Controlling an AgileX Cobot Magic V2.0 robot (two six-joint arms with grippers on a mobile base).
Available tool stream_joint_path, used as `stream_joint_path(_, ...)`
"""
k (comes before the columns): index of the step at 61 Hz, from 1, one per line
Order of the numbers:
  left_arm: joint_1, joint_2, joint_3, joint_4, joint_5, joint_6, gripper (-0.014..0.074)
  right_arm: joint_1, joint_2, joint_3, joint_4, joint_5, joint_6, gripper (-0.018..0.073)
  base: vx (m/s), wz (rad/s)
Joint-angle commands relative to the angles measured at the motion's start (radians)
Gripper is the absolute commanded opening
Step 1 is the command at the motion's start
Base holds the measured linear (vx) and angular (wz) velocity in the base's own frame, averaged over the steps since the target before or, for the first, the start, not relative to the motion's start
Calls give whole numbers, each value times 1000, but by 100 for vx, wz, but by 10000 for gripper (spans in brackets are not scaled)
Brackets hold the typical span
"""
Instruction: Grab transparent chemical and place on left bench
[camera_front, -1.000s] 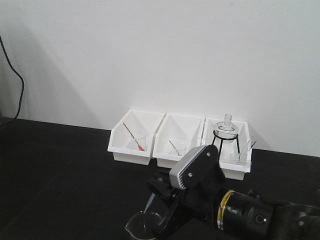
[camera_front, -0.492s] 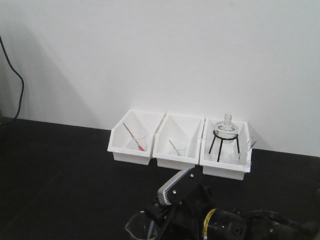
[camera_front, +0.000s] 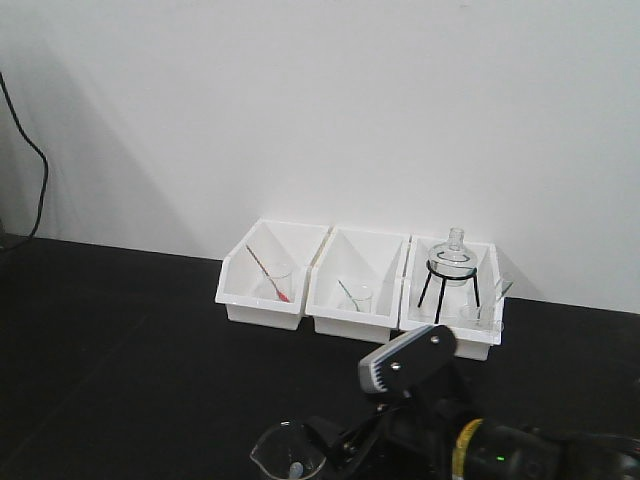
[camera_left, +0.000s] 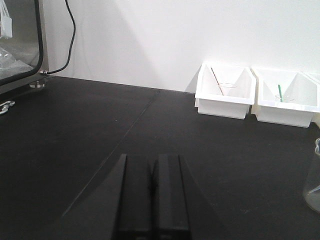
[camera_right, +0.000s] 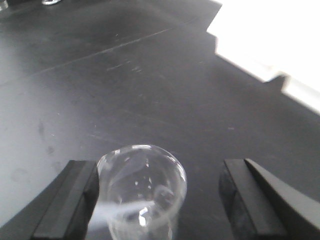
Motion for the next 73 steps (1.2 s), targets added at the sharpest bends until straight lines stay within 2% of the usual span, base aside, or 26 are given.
stream_joint_path(1,-2,-19,16,-1,-78,-8,-3,-10,-188,37,12,-17,-2,541,0,0)
stream_joint_path(15,-2,-19,16,-1,-78,-8,-3,-11,-550,153,15,329,-1,489,0,0)
stream_joint_path(23,-2,-19,16,-1,-78,-8,-3,-11,-661,183,16,441,3,480,0,0)
stream_joint_path(32,-2,-19,16,-1,-78,-8,-3,-11,-735,188,16,517,3,477,0,0)
stream_joint_path(47,-2,-19,16,-1,-78,-8,-3,-11,-768,188,10,522,1,476,0,0)
stream_joint_path(55,-2,-19,16,-1,-78,-8,-3,-23,-788,202,-95,548,-6,435,0,0)
stream_joint_path(59,-2,-19,16,-1,-78,-8,-3,-75,-834,236,-84,535,-17,391,0,0)
stream_joint_path(64,-2,-19,16,-1,-78,-8,-3,-197,-932,298,-19,485,-79,311,0,0)
stream_joint_path(73,-2,-19,16,-1,-78,-8,-3,-427,-1154,433,191,429,-312,127,0,0)
